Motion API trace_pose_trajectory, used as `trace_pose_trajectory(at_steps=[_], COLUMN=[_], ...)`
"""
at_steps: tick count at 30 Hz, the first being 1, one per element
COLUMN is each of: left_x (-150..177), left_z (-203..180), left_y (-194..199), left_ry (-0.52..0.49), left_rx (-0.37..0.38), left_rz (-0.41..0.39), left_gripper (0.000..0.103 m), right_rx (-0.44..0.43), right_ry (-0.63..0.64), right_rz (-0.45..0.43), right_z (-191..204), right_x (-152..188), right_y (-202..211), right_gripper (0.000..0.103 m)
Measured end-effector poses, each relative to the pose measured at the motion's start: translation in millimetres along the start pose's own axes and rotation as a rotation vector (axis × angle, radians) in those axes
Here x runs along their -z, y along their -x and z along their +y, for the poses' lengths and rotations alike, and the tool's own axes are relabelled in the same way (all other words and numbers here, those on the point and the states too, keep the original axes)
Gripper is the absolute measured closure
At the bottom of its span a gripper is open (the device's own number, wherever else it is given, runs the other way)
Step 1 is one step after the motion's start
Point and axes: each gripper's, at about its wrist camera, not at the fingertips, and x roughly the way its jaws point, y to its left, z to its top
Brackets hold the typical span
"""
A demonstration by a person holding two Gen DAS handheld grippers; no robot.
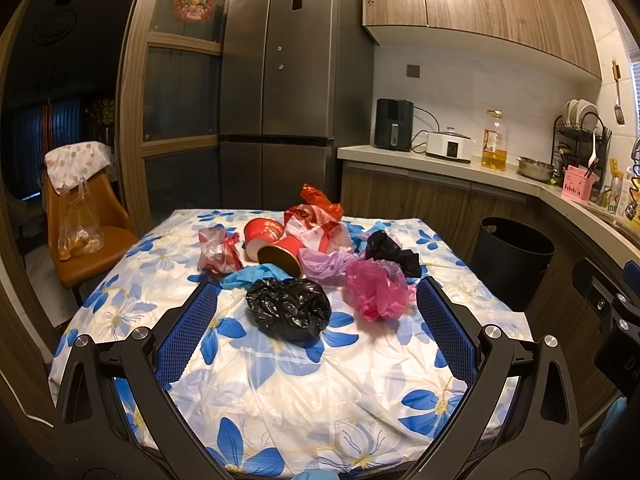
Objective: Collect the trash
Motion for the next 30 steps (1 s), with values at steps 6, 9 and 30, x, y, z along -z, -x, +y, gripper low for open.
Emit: trace_pose_trajectory(at_steps=[6,9,30], left_x=[0.4,-0.3,1.8], left_z=[-0.1,-2.7,-3.5], left_y=[0.1,1.2,0.2], left_ry=[0.0,-0.002,0.0], left_rx=[0.001,0.004,0.004], left_rz=[-0.001,-0.002,-0.003], left_gripper=[0.005,0.005,0.005], right_rx=[0.001,0.0,-0.001], right_ry=[-0.001,-0.001,-0.005], right_rz=[-0.001,-0.001,-0.004], right_z=[-0.2,-0.5,-2.3], right_x=[-0.2,-0.2,0.3], right_y=[0.2,0.2,-0.2], right_gripper=[0.005,0.005,0.005])
